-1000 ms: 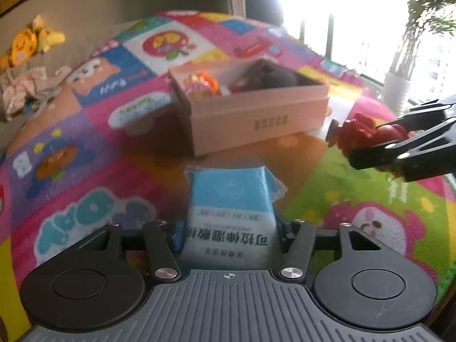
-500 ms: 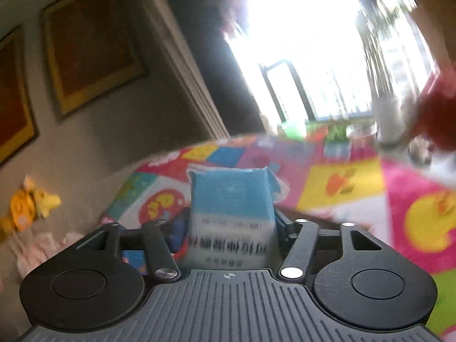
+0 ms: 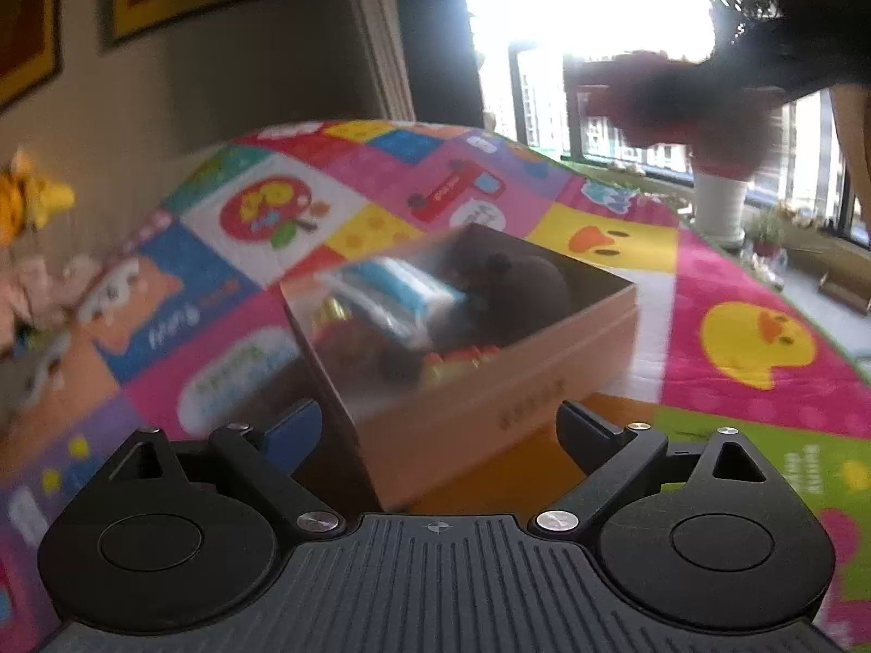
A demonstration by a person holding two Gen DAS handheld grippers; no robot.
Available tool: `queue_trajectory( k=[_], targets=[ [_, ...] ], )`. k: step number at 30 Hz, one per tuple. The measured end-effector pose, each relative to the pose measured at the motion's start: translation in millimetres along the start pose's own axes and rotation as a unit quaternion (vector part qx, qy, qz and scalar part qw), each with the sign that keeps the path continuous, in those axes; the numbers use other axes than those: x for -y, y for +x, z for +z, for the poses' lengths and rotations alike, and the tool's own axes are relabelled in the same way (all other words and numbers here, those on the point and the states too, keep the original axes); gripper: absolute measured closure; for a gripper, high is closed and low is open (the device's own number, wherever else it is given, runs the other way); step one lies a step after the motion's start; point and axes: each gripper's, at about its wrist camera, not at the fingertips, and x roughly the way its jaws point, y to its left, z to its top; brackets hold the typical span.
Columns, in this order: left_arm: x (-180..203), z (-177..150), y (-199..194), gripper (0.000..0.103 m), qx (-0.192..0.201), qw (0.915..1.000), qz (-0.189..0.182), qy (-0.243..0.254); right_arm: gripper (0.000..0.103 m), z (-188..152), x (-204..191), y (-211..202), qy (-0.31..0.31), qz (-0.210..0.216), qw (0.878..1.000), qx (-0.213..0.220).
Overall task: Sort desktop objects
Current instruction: 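Drop the blue-white tissue pack into the pink box with the left gripper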
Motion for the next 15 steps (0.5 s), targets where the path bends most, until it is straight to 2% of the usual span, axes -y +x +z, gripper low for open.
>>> queue_trajectory(
  k=[3,5,7,8,10,15],
  targets=[
    [-4,-6,-11,0.005,-0.002,0.9990,-0.023,-0.039,0.050,25,8,46,0.030,-0.012,0.999,-0.017],
    [-3,-10,-20,0.005,0.003,0.9986,-0.029,-0.045,0.050,41,17,83,0.053,-0.031,0.998,-0.030],
    [-5,-12,-27,0.003,0.009,0.9986,-0.027,-0.045,0.049,50,29,127,0.068,-0.042,0.994,-0.072],
    [-6,-14,-31,0.003,0.012,0.9985,-0.025,-0.046,0.046,52,32,145,0.065,-0.049,0.992,-0.094],
    [-12,-16,-36,0.002,0.014,0.9981,-0.022,-0.055,0.045,51,31,166,0.054,-0.082,0.991,-0.092],
    [-20,-26,-29,0.002,-0.005,0.9968,-0.018,-0.078,0.047,44,20,199,0.040,-0.070,0.993,-0.089]
  ],
)
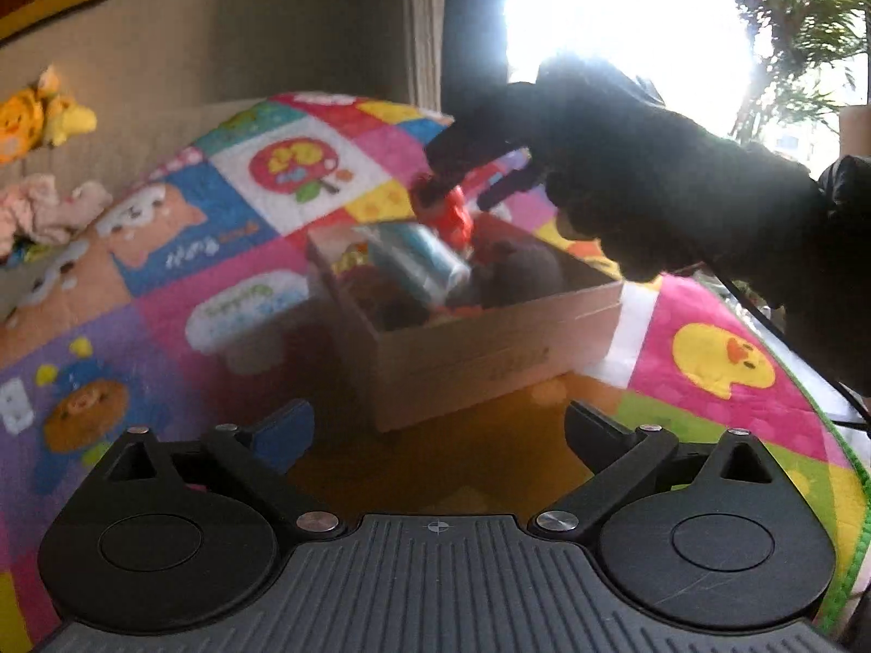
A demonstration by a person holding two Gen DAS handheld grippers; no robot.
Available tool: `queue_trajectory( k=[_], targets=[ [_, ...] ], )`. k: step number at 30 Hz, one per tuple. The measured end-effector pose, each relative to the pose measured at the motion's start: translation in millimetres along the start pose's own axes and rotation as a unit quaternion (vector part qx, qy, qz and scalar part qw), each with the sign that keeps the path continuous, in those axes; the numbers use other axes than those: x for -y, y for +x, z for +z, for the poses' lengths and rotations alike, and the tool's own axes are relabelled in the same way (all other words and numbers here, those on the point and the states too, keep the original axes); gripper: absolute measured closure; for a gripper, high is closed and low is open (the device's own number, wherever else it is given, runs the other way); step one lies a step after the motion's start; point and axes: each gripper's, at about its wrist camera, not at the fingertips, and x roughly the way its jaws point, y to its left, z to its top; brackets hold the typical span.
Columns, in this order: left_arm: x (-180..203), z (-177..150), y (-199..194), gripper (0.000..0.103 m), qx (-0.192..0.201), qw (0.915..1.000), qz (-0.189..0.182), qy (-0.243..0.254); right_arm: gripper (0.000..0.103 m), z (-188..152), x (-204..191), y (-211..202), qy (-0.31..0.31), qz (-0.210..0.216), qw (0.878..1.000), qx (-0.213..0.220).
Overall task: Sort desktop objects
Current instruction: 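Drop the blue-white tissue pack into the pink box with the left gripper, then lower the red plush toy into the pink box and open the right gripper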
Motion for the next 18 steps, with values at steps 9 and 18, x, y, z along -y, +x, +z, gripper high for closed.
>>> queue_trajectory(
  k=[9,18],
  targets=[
    [3,-10,10,0.000,-0.012,0.9997,0.008,-0.017,0.056,-41,-44,0,-0.034,0.078,0.995,-0.053],
    [2,-12,8,0.000,-0.013,0.9991,0.020,-0.034,0.039,-9,-16,-25,-0.007,0.032,0.999,0.023]
  ],
)
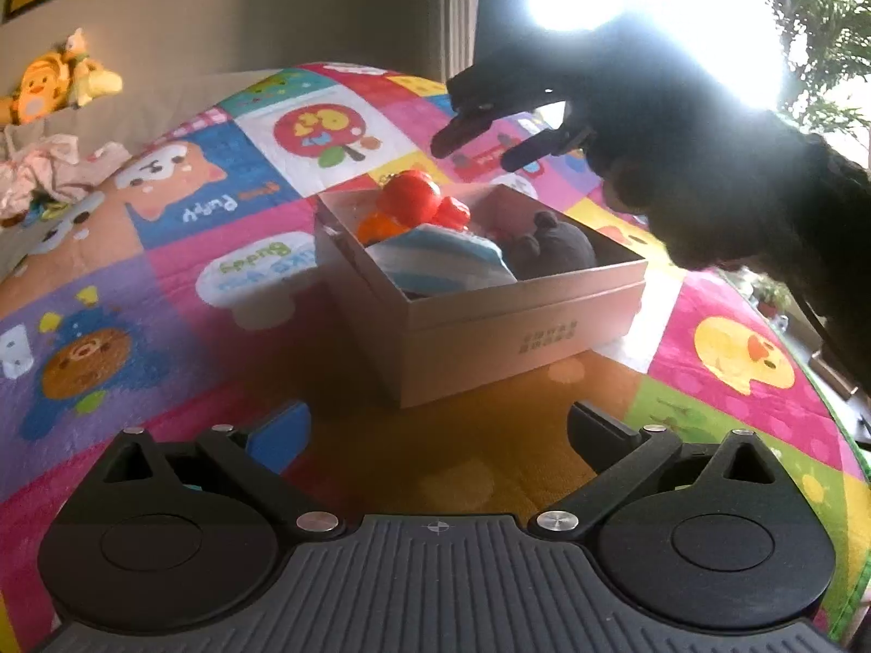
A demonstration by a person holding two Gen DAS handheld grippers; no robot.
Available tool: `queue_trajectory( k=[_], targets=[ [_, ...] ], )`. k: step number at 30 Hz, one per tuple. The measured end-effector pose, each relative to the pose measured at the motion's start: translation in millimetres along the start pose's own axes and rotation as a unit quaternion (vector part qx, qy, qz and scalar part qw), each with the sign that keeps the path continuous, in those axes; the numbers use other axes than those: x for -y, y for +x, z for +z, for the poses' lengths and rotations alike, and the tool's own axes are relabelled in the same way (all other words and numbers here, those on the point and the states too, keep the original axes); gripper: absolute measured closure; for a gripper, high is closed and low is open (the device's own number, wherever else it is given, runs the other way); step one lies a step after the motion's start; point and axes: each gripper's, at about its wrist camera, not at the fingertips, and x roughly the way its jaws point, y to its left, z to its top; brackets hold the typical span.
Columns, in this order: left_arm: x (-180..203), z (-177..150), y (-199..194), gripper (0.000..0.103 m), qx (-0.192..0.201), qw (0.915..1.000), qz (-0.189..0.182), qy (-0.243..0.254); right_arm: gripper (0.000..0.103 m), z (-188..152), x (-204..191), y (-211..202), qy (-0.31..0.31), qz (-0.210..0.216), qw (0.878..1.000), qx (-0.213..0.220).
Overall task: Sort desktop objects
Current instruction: 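Lower the red plush toy into the pink box and open the right gripper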
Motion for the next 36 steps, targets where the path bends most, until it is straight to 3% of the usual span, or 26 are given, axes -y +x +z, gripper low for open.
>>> queue_trajectory(
  k=[6,10,11,14,18,23,24,26,28,32,36],
  targets=[
    [6,-2,5,0.000,-0.010,0.9999,-0.001,0.006,0.039,10,-5,42,-0.015,-0.030,0.999,-0.008],
    [8,-1,6,0.000,-0.007,1.0000,-0.006,0.003,0.047,15,-7,70,0.010,0.005,0.999,-0.044],
    [8,0,7,0.000,-0.006,1.0000,-0.004,0.004,0.044,13,-12,72,-0.004,0.018,0.998,-0.059],
    [5,-1,6,0.000,-0.002,1.0000,0.003,0.003,0.044,3,-26,54,-0.068,0.045,0.994,-0.073],
    [-2,-2,7,0.000,-0.006,0.9998,0.015,-0.008,0.043,-14,-30,5,-0.108,0.051,0.992,-0.037],
    [-3,-1,3,0.000,0.000,0.9996,0.023,-0.013,0.042,-37,-19,-29,-0.097,0.031,0.994,-0.040],
    [-3,0,2,0.000,0.001,0.9996,0.024,-0.014,0.044,-42,-17,-31,-0.088,0.026,0.995,-0.040],
    [-4,0,1,0.000,0.001,0.9995,0.027,-0.014,0.069,-49,-15,-32,-0.066,0.039,0.996,-0.046],
    [-4,1,1,0.000,0.000,0.9994,0.030,-0.015,0.078,-53,-16,-25,-0.042,0.062,0.995,-0.059],
    [-1,2,2,0.000,-0.002,0.9994,0.034,-0.011,0.078,-55,-35,-6,-0.033,0.066,0.996,-0.054],
    [-1,3,3,0.000,-0.006,0.9988,0.047,-0.008,0.078,-52,-45,6,-0.012,0.102,0.993,-0.050]
  ],
)
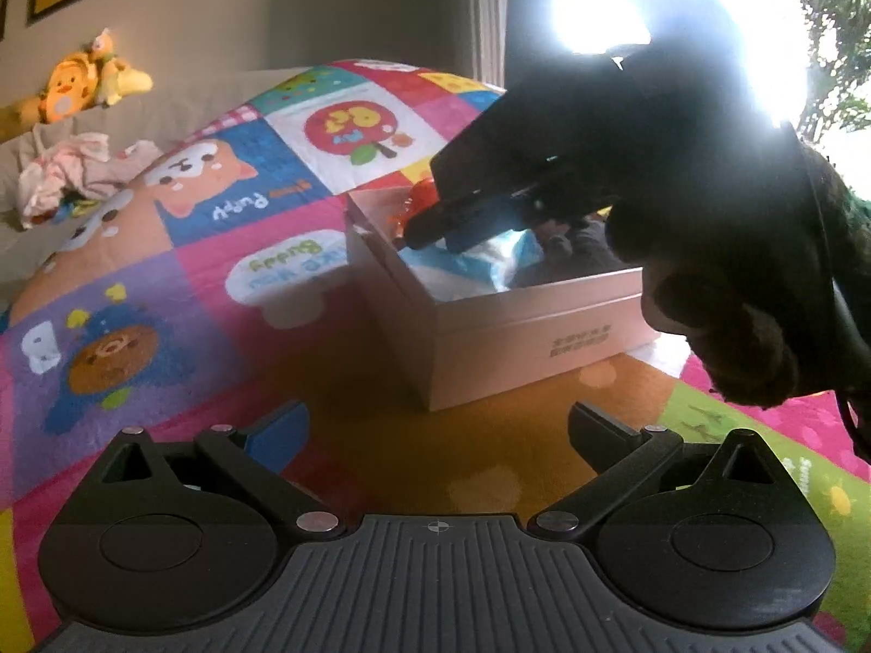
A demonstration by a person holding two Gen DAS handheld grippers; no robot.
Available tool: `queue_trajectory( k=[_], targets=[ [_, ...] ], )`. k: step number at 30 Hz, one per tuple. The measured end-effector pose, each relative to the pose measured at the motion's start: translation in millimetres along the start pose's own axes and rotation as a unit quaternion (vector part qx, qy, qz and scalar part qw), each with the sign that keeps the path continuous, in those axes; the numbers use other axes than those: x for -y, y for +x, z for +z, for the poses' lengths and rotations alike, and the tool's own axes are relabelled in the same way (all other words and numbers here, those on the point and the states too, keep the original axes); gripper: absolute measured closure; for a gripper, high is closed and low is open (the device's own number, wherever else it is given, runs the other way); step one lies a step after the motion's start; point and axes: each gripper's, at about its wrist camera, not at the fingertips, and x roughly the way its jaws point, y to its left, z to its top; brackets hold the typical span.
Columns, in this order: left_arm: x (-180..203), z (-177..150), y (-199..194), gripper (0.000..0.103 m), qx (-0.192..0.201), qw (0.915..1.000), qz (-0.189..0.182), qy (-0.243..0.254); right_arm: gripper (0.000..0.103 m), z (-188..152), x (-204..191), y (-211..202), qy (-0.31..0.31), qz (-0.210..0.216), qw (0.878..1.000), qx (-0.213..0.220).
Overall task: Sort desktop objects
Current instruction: 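Lower the red plush toy into the pink box and open the right gripper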
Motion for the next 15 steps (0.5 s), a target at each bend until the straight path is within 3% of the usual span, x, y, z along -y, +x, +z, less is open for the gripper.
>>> queue_trajectory(
  k=[4,6,7,8,9,10,15],
  targets=[
    [-8,-2,-2,0.000,-0.002,0.9996,0.028,-0.008,0.078,-5,0,-18,-0.007,-0.005,1.000,0.024],
    [-12,-3,-5,0.000,-0.003,0.9991,0.039,-0.014,0.066,-18,2,-49,-0.021,-0.022,0.998,0.058],
    [-12,-5,-6,0.000,-0.003,0.9990,0.041,-0.019,0.044,-26,4,-63,-0.030,-0.034,0.996,0.071],
    [-12,-6,-7,0.000,-0.006,0.9990,0.039,-0.023,0.031,-38,5,-77,-0.038,-0.049,0.994,0.085],
    [-9,-7,-7,0.000,-0.010,0.9990,0.036,-0.025,0.010,-48,7,-89,-0.045,-0.061,0.993,0.092],
    [-5,-8,-5,0.000,-0.013,0.9989,0.036,-0.025,0.000,-58,9,-96,-0.050,-0.070,0.992,0.092],
    [13,-7,18,0.000,-0.045,0.9966,0.055,-0.040,0.000,-114,21,-104,-0.046,-0.125,0.990,0.052]
  ],
)
